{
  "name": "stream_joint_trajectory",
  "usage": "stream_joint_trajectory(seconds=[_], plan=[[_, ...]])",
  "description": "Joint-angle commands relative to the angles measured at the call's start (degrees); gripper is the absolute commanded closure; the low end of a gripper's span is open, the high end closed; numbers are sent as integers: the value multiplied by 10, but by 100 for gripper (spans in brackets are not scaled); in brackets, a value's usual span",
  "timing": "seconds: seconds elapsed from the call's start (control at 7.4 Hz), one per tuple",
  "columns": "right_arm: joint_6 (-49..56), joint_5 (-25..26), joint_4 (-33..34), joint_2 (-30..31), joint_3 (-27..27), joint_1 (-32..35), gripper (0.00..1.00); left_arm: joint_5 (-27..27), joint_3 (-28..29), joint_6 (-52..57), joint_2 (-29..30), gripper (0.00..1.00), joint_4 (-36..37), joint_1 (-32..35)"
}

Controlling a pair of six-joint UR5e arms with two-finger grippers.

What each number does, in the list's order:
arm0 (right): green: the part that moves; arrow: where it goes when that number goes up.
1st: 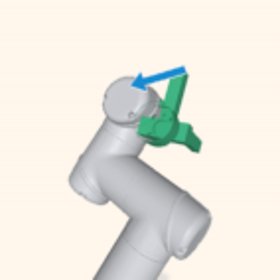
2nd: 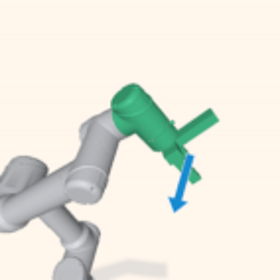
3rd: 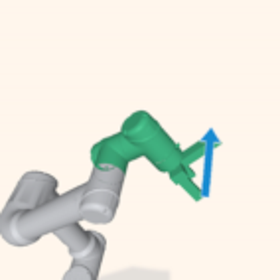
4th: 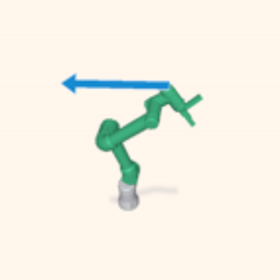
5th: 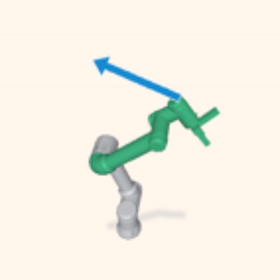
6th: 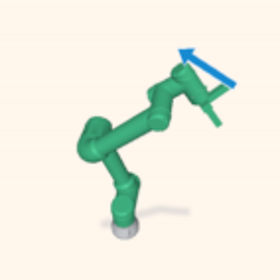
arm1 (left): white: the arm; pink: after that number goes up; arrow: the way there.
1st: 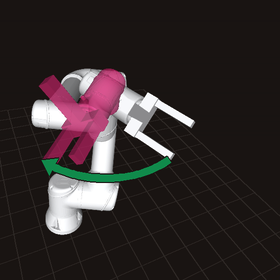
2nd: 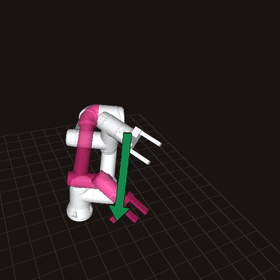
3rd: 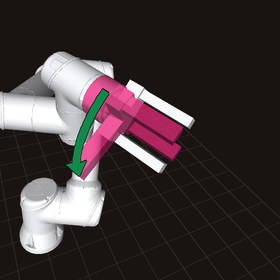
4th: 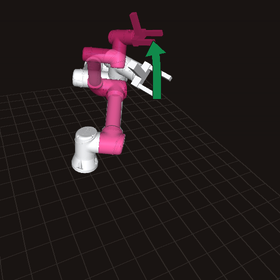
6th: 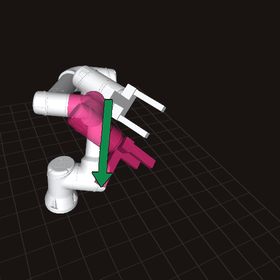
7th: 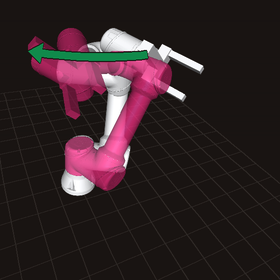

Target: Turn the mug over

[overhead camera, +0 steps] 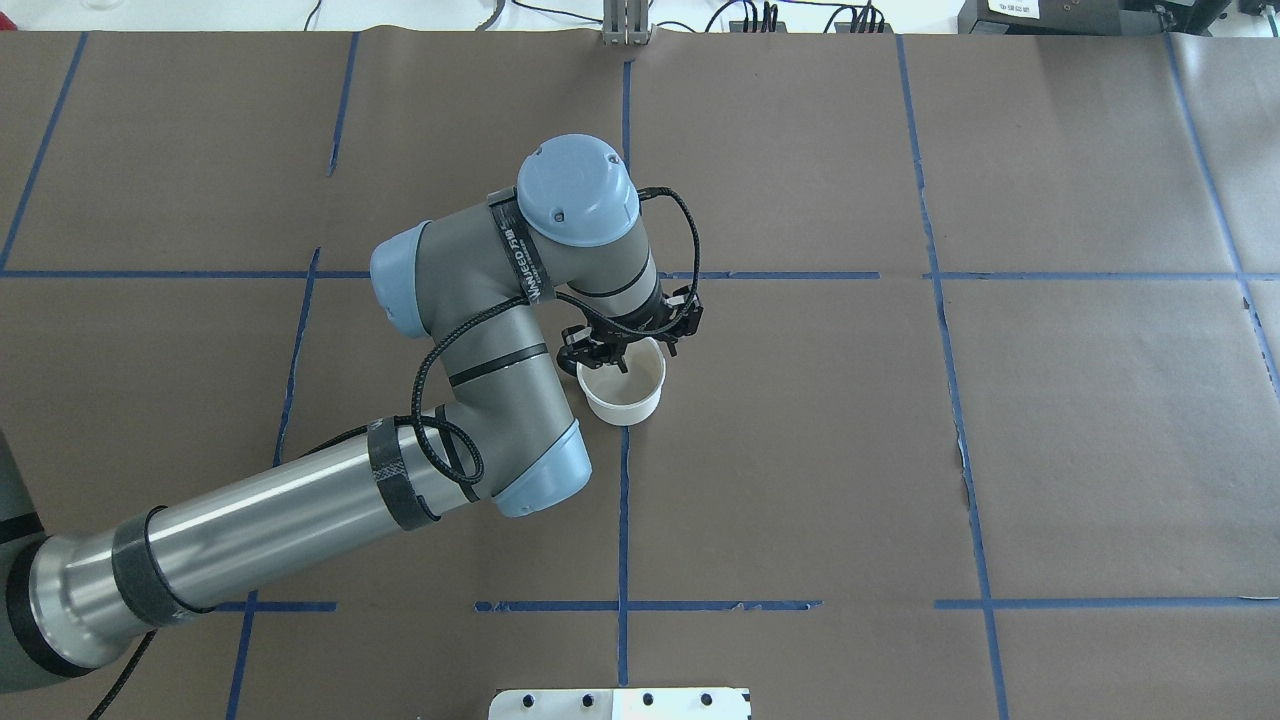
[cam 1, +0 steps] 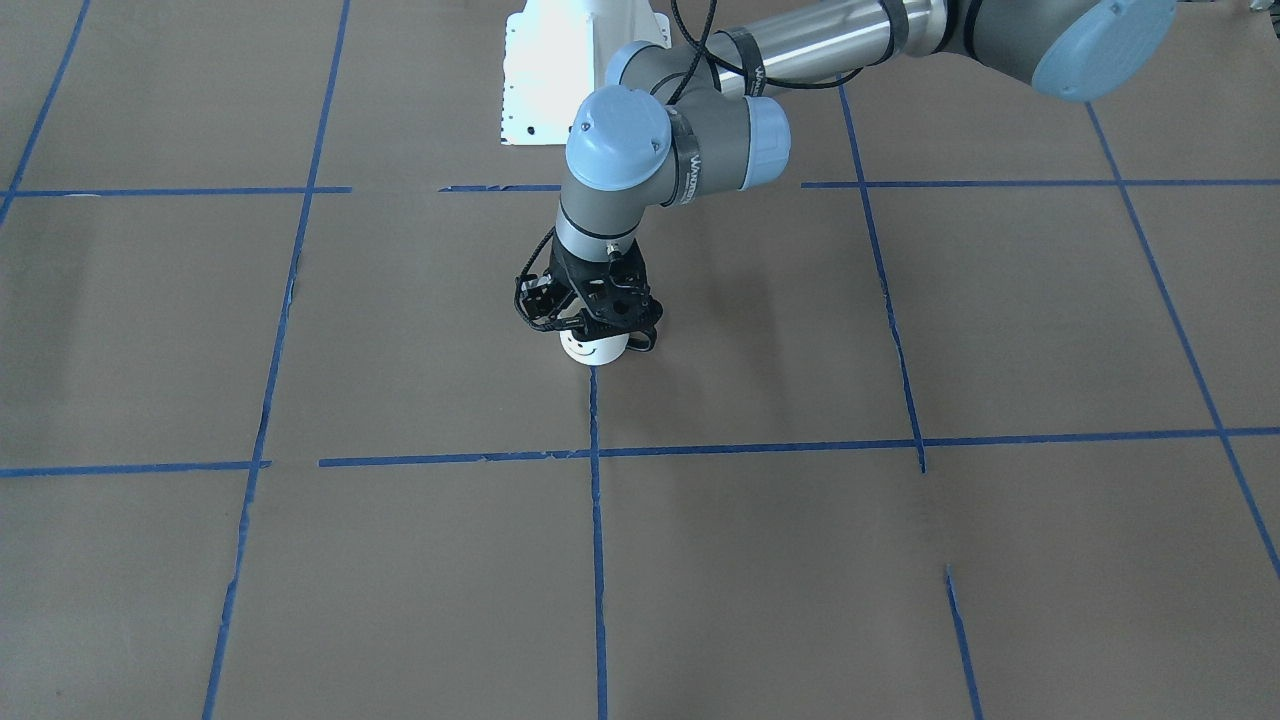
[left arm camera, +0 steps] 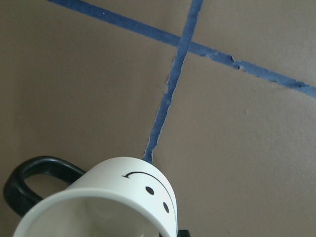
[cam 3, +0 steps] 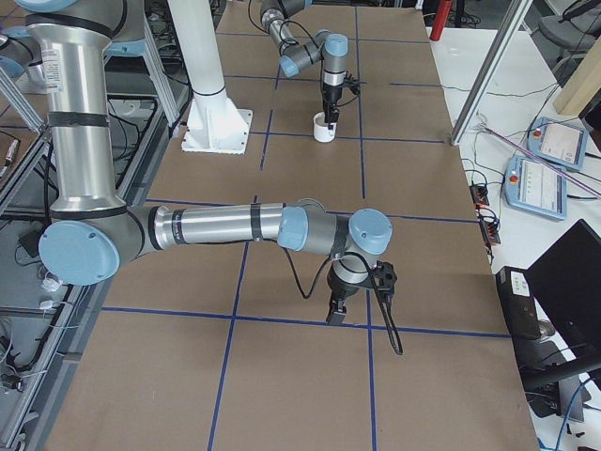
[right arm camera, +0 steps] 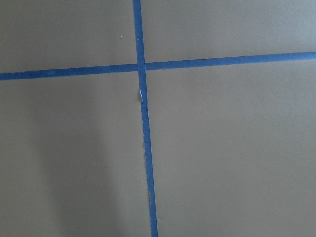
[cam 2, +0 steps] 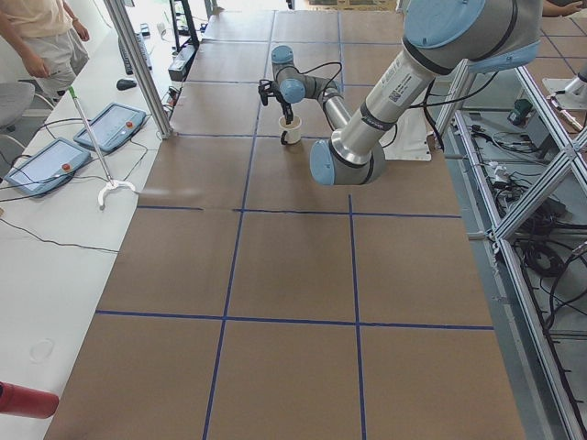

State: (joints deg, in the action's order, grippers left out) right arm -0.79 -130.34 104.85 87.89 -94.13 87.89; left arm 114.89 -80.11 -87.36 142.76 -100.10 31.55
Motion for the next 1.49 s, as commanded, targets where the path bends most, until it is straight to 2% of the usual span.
stream_joint_trajectory(seconds=[0.0,0.14,0.27,0.41,0.54,0.68,0.81,0.95,1.08,1.35], plan=[[0,0,0,0,0,0,0,11,-50,37,-12,0,16,38],[0,0,0,0,0,0,0,48,-98,98,-46,0,44,72],[0,0,0,0,0,0,0,62,-170,177,-119,0,67,109],[0,0,0,0,0,0,0,71,-203,286,-183,0,80,168],[0,0,0,0,0,0,0,107,-203,417,-219,0,94,240],[0,0,0,1,0,0,0,157,-195,557,-250,0,137,291],[0,0,0,0,0,0,0,161,-195,687,-291,0,164,348],[0,0,0,0,0,0,0,161,-197,773,-354,0,169,403],[0,0,0,1,0,0,0,156,-186,787,-425,0,158,463],[0,0,0,0,0,0,0,169,-126,925,-475,0,135,553]])
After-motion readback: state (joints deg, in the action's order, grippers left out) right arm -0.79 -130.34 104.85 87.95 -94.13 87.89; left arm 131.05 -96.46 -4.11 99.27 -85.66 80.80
